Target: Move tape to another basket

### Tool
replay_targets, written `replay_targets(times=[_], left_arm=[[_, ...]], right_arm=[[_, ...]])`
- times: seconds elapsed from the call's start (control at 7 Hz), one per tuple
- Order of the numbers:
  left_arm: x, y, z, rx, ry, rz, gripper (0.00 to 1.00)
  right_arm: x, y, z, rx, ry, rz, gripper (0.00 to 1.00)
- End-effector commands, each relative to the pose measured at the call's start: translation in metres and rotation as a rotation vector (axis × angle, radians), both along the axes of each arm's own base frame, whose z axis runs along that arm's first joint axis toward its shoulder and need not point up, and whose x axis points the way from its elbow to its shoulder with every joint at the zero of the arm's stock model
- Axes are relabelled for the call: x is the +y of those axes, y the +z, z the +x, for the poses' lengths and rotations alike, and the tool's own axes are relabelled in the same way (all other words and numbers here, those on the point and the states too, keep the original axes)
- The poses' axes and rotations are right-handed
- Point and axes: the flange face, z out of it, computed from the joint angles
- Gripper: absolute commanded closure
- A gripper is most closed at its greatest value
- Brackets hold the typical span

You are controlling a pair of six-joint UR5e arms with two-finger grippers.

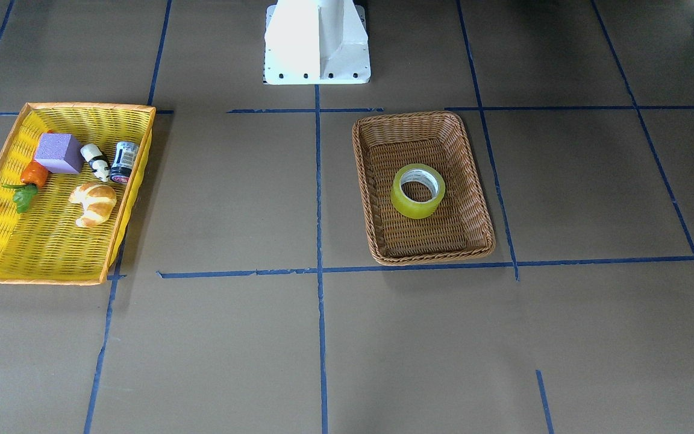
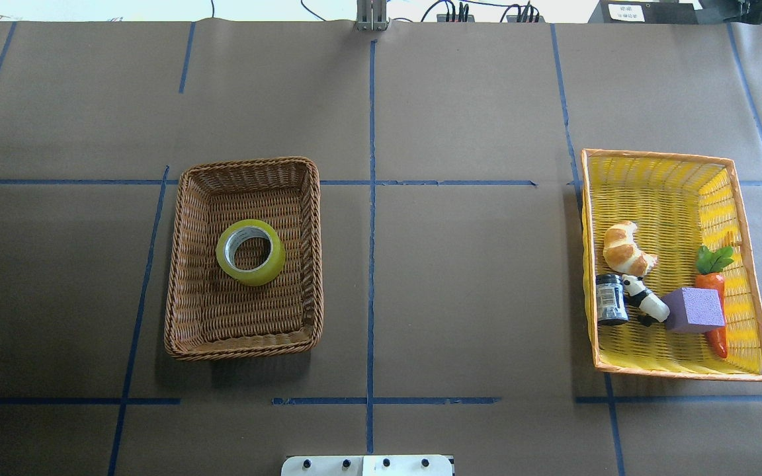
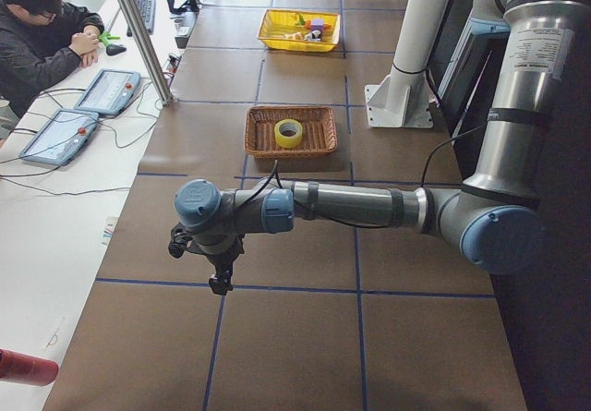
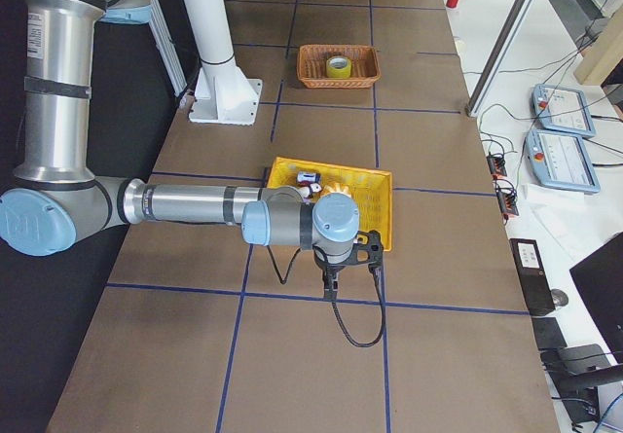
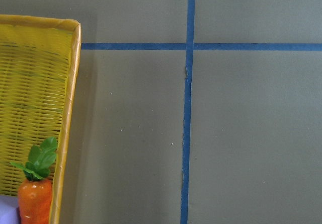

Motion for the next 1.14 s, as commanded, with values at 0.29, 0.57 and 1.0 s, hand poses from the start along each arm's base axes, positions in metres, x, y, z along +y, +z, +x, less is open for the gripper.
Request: replay_targets(times=[0.29, 0.57, 1.0], left_arm=[[0.0463, 0.0191, -0.0001, 0.0, -0.009, 0.004, 0.0], [0.0454, 0.0184, 0.0006, -0.001, -0.007, 0.006, 0.0], [0.0457, 0.0199, 0.0006, -0.001, -0.007, 0.003, 0.0]], right_arm=[[-0.0023, -0.0033, 0.0002, 0.003, 0.0, 0.012, 0.0], [-0.0031, -0.0047, 0.0002, 0.003, 0.0, 0.015, 0.0], [-0.0029, -0.0031, 0.0003, 0.004, -0.001, 0.013, 0.0]])
